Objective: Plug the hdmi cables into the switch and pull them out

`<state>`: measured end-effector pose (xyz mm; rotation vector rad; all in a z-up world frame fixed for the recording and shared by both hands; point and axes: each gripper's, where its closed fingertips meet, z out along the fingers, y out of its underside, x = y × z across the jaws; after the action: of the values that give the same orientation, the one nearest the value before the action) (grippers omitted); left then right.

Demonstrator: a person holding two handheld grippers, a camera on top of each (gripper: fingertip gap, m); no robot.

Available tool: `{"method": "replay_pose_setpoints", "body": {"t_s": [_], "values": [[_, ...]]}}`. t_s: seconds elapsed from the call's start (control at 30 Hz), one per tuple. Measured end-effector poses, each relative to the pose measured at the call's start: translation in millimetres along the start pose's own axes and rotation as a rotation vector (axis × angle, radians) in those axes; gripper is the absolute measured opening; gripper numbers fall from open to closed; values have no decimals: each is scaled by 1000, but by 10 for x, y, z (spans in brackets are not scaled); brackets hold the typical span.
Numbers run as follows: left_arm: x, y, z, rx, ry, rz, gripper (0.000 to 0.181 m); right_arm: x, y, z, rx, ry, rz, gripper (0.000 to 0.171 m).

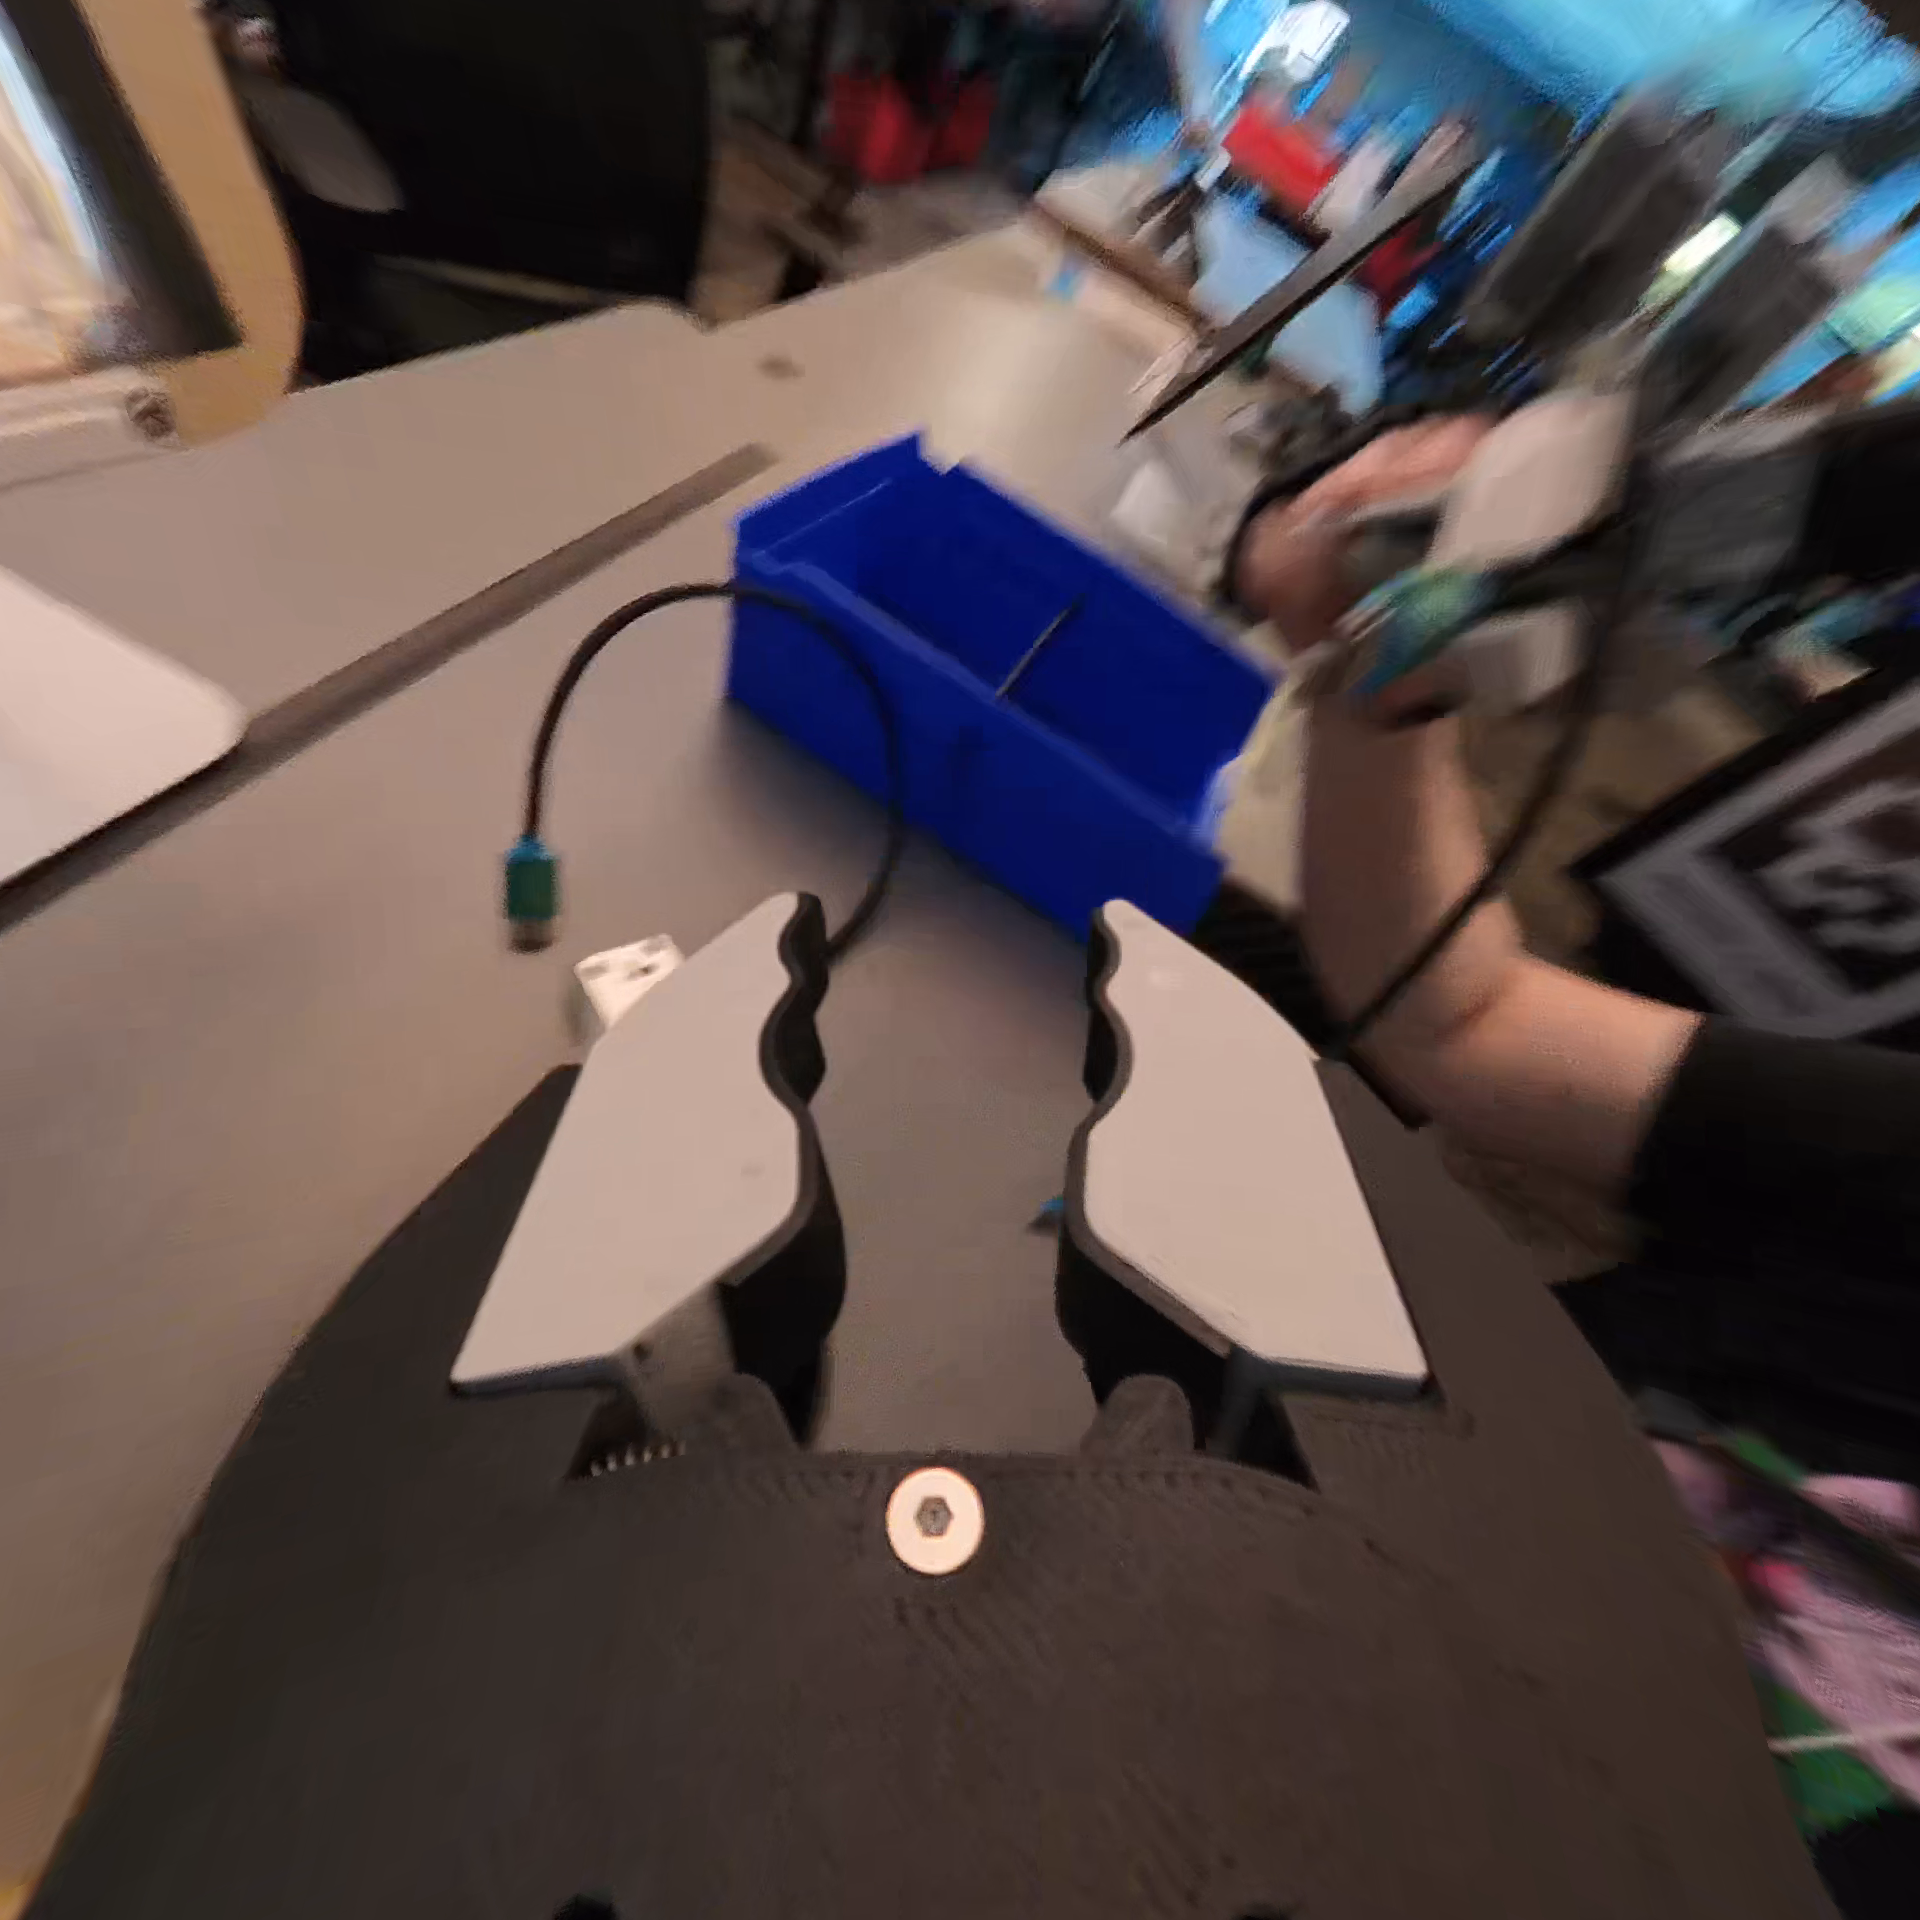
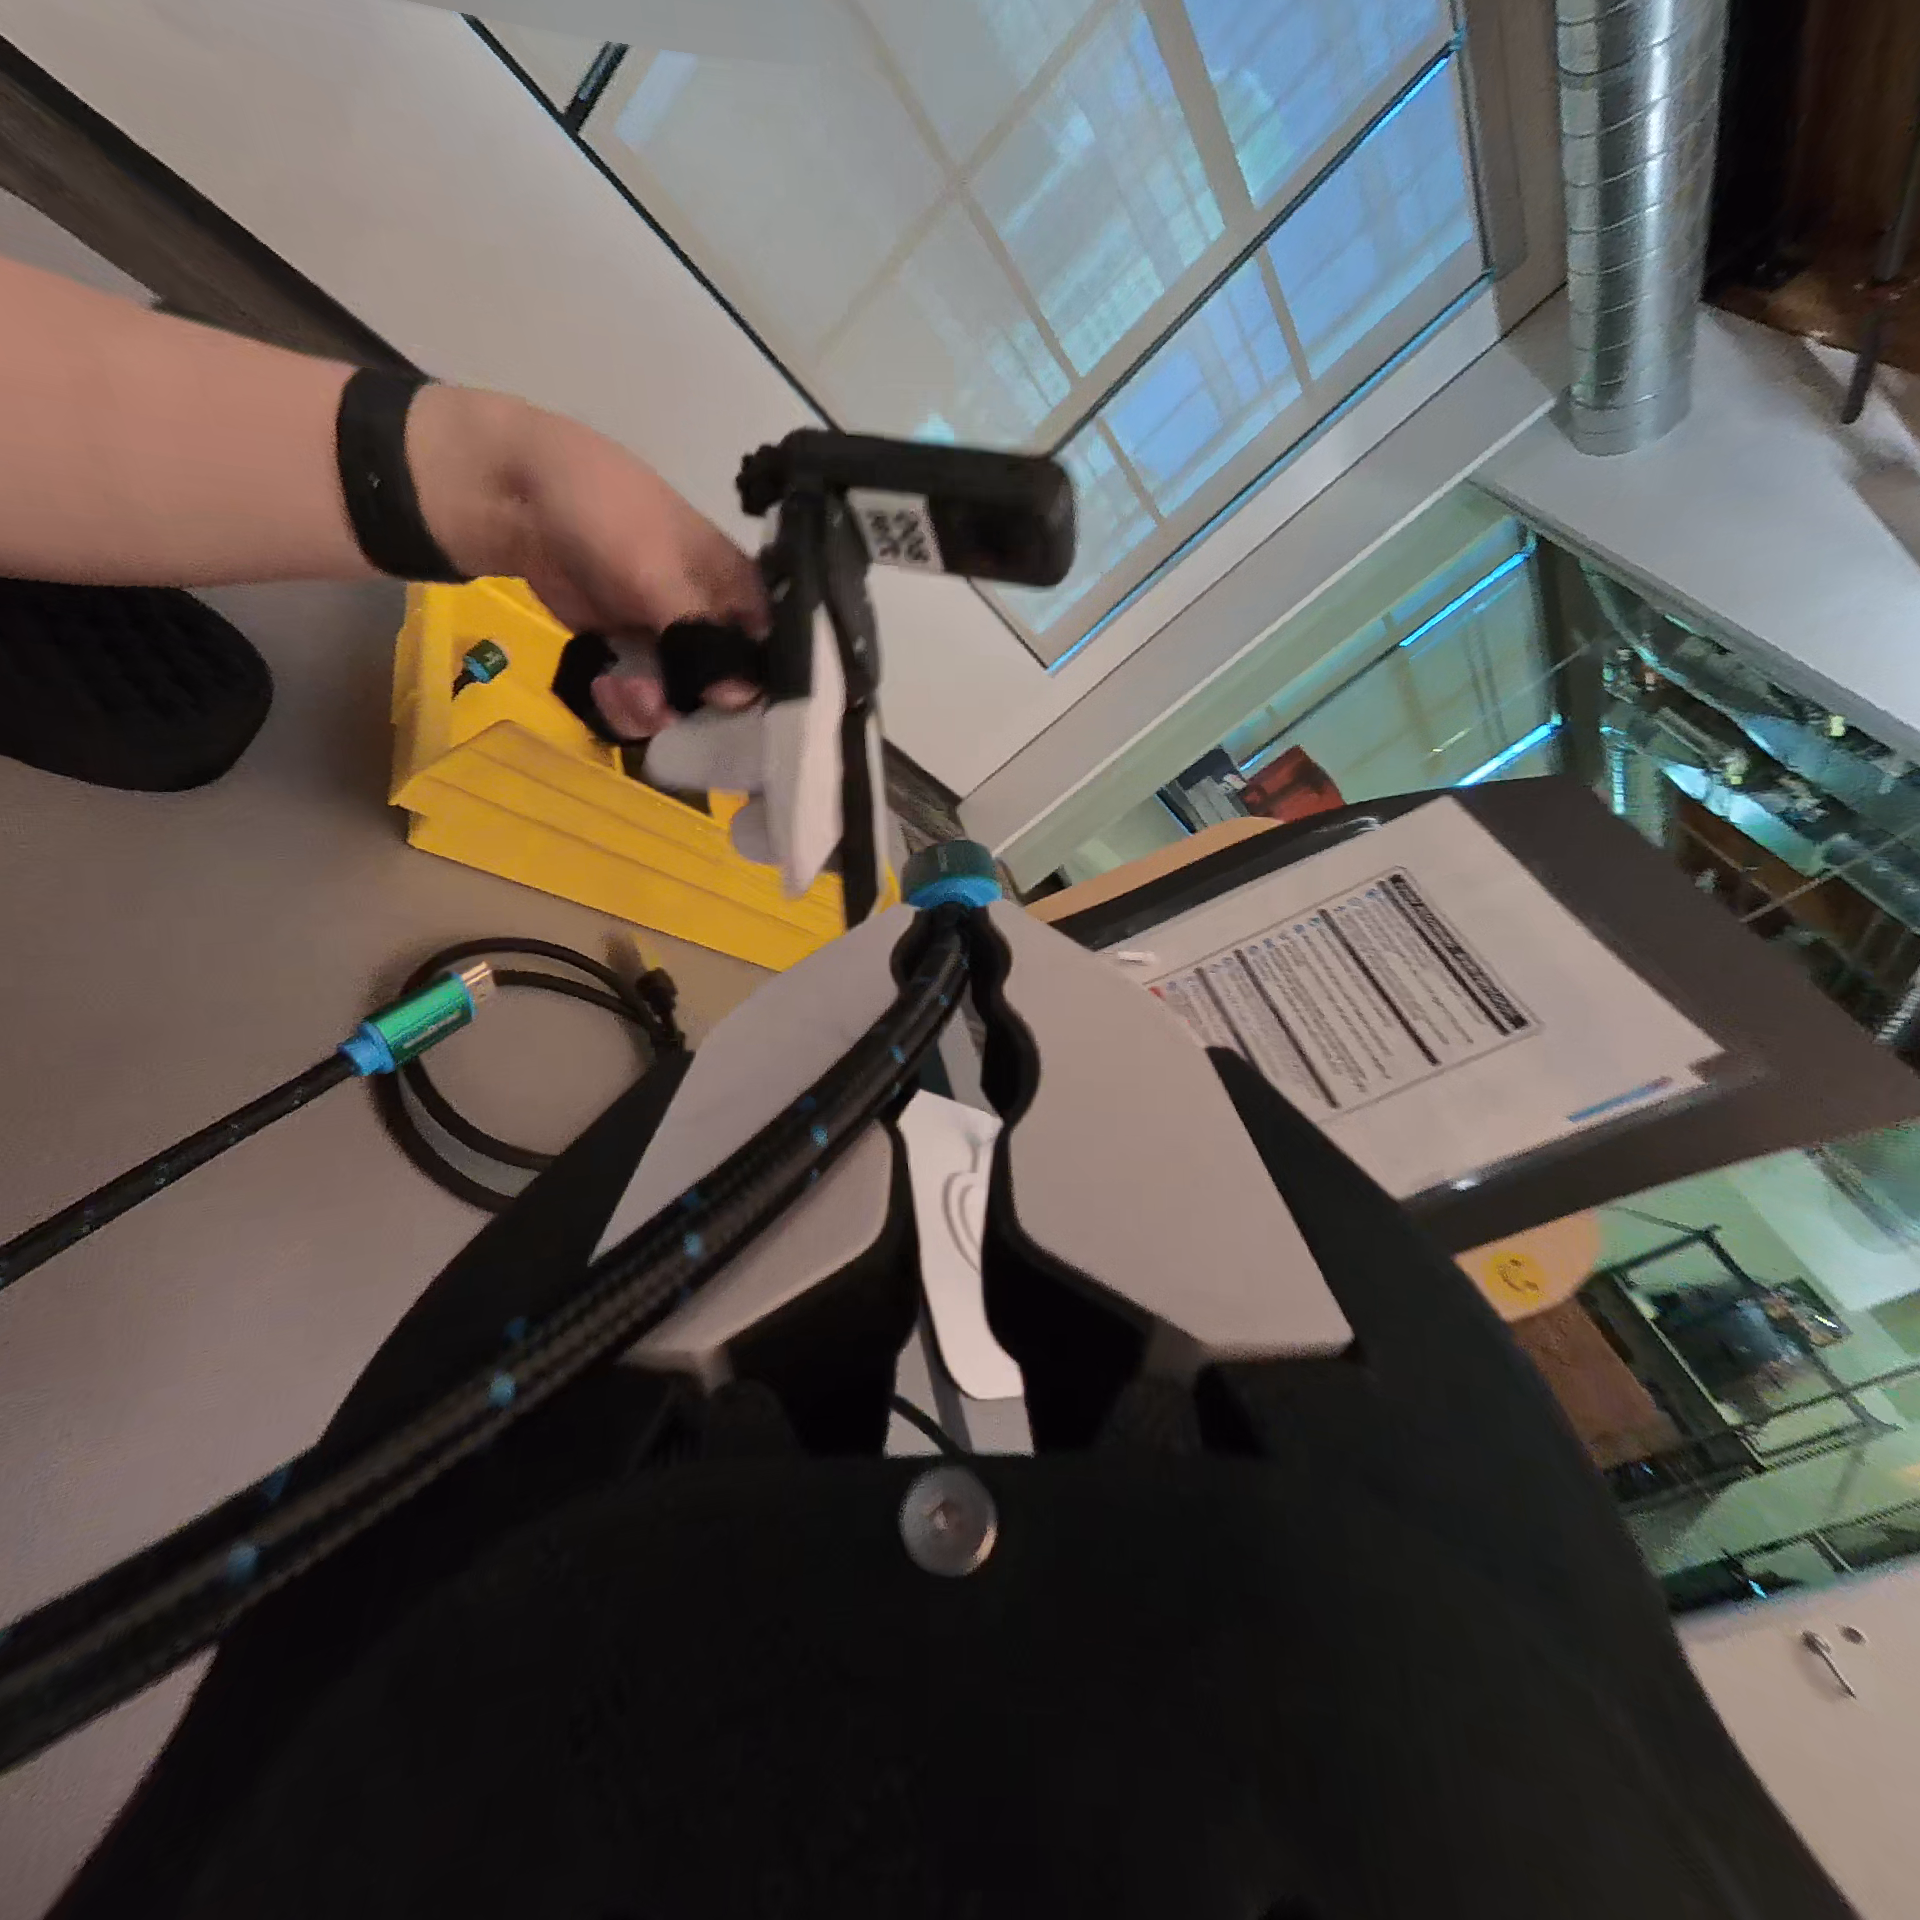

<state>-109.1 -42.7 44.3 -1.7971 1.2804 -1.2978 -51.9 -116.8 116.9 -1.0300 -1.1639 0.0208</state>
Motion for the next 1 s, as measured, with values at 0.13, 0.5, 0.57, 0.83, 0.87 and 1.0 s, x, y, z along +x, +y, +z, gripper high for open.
{"method": "replay_pose_setpoints", "body": {"t_s": [0.13,0.5,0.57,0.83,0.87,1.0], "values": [[-292,485,341,-266,-146,124,50,207,-170,-303,23,70,-7,7],[-1127,1145,607,-677,-486,352,64,477,-255,-756,64,150,20,6],[-1108,1177,691,-671,-420,322,64,480,-226,-762,52,147,24,7],[-1353,1287,825,-959,-415,601,56,524,-122,-756,23,156,61,7],[-1366,1306,869,-980,-393,617,52,525,-116,-766,22,157,61,7],[-1326,1376,930,-1015,-270,572,39,561,-126,-838,39,163,77,7]]}}
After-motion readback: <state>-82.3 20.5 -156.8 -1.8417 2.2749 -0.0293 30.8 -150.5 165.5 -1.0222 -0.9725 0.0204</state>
